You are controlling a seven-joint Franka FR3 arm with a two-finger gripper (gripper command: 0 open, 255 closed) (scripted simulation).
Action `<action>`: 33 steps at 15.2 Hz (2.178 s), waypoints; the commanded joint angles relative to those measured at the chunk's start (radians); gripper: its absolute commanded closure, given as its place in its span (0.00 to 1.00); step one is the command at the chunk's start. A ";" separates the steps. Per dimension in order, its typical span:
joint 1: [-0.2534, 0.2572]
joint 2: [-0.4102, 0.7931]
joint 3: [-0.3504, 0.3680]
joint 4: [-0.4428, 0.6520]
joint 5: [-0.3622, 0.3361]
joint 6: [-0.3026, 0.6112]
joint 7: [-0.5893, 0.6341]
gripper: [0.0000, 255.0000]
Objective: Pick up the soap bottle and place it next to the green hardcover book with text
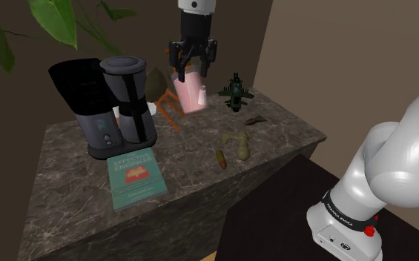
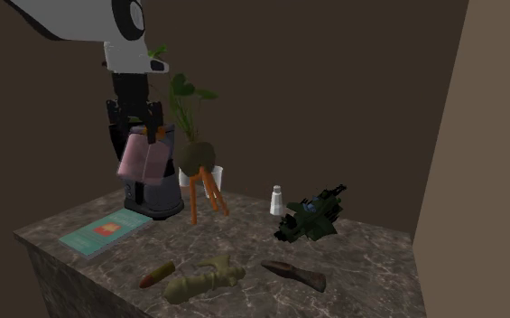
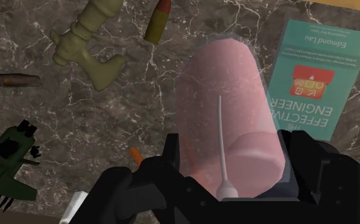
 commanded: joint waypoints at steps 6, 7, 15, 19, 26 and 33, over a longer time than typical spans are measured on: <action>0.000 0.000 0.000 -0.096 0.001 0.097 -0.004 1.00; 0.000 0.001 0.000 -0.108 0.001 0.110 -0.004 1.00; 0.001 0.016 0.001 -0.199 -0.001 0.217 -0.004 1.00; 0.001 0.029 0.002 -0.240 -0.002 0.269 -0.004 1.00; 0.002 0.060 0.004 -0.302 -0.006 0.361 -0.002 1.00; 0.003 0.100 0.005 -0.353 -0.013 0.453 0.002 1.00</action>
